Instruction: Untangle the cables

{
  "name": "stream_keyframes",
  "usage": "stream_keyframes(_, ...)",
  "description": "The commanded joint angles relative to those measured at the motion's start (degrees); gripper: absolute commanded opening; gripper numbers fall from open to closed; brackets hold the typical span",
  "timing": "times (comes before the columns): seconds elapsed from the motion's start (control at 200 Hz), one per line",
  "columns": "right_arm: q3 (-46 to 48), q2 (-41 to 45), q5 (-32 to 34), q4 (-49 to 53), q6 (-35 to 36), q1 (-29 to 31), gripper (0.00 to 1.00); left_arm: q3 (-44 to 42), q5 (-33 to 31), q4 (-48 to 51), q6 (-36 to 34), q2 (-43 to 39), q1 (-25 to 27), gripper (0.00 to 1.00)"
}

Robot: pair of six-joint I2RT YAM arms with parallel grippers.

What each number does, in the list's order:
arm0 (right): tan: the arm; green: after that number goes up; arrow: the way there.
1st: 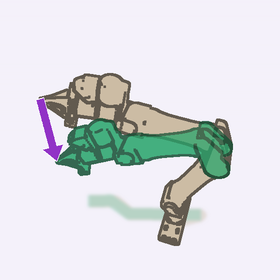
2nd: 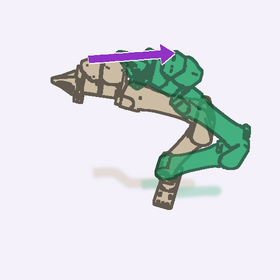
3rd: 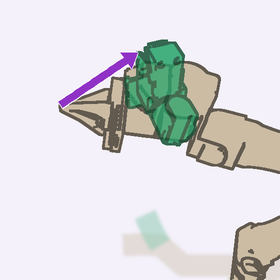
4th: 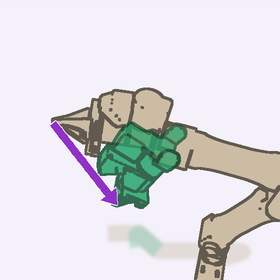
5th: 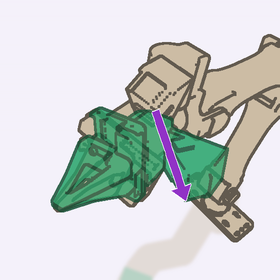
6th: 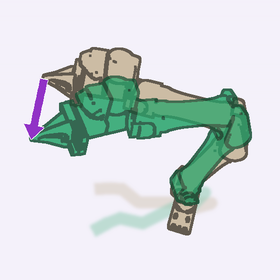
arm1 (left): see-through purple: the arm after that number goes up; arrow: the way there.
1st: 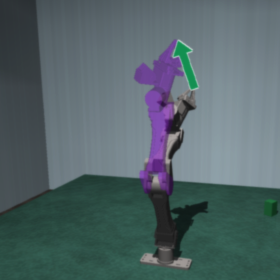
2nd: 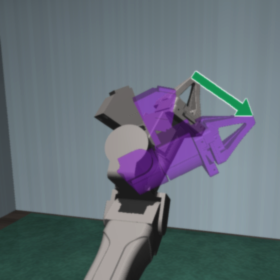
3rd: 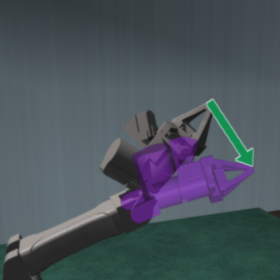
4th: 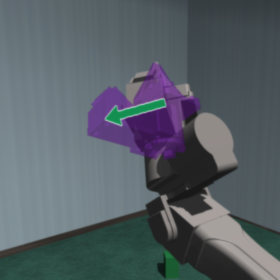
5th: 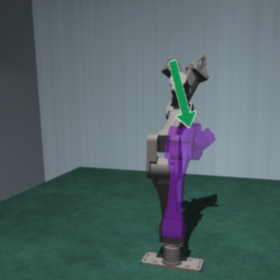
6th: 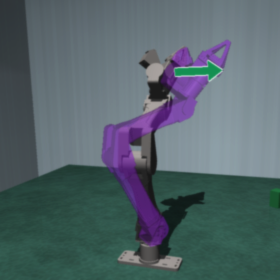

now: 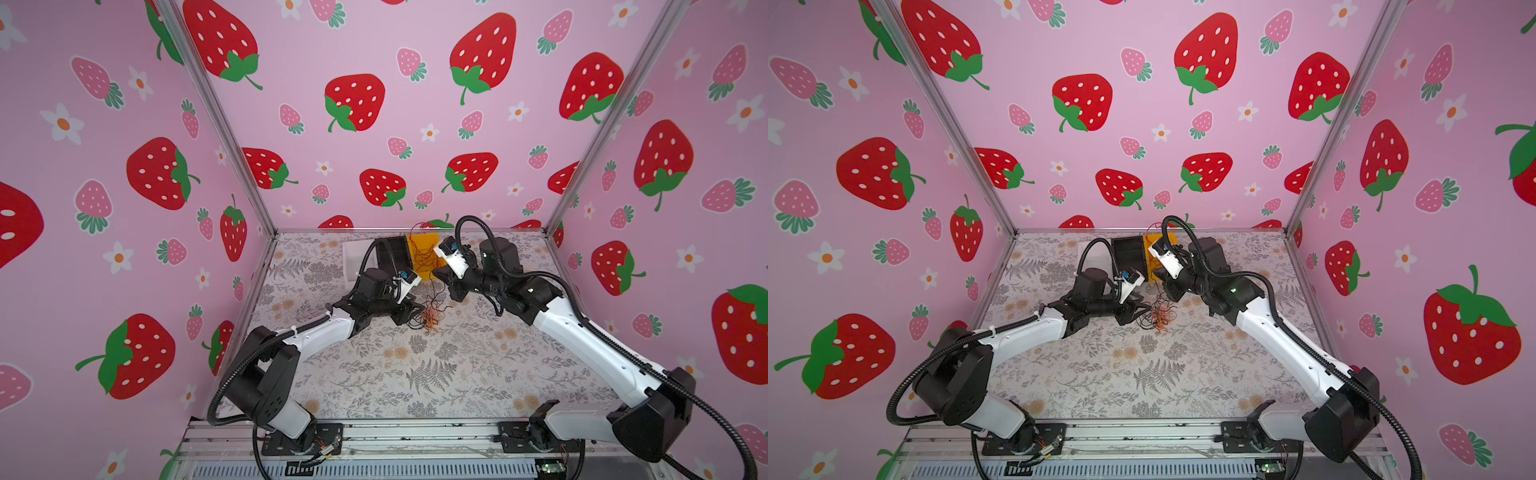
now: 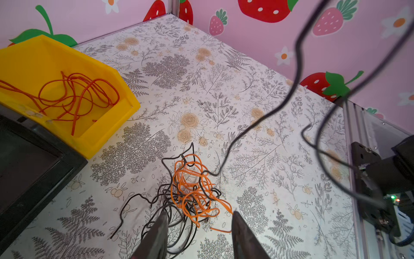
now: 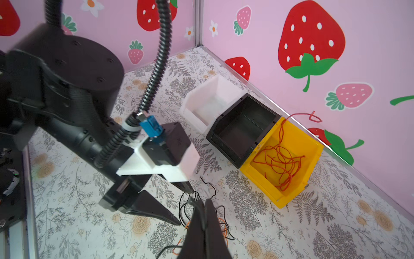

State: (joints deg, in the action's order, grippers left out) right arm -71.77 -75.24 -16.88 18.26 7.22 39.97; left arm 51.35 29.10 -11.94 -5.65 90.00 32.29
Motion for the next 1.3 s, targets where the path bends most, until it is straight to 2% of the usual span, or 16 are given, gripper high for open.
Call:
stream_keyframes(0.0,-2.77,1.02,-2.57,2.98,2.83,-0.09,0.0,0.38,1.42,-4.95,-0.24,1.26,-0.28,0.49)
stream_keyframes(0.18,-5.42,1.74,0.14,4.24,4.02,-0.07,0.0,1.91,2.54,-2.1,-1.99,3.05,-0.4,0.51)
stream_keyframes(0.395,-9.24,2.89,1.23,2.19,3.94,-0.08,0.0,0.84,2.54,-3.43,-1.22,2.45,-0.39,0.52)
stream_keyframes(0.66,-14.66,3.07,7.5,0.94,4.38,-0.12,0.0,-0.9,3.2,-3.95,-1.43,-0.14,-0.39,0.56)
stream_keyframes(1.105,-24.03,0.36,7.86,-0.95,5.63,-0.12,0.0,1.73,2.37,-2.9,-0.03,3.56,-0.21,0.55)
stream_keyframes(1.296,-25.37,-0.34,6.65,-0.13,5.48,-0.15,0.0,1.68,2.51,-9.78,0.79,2.65,1.65,0.71)
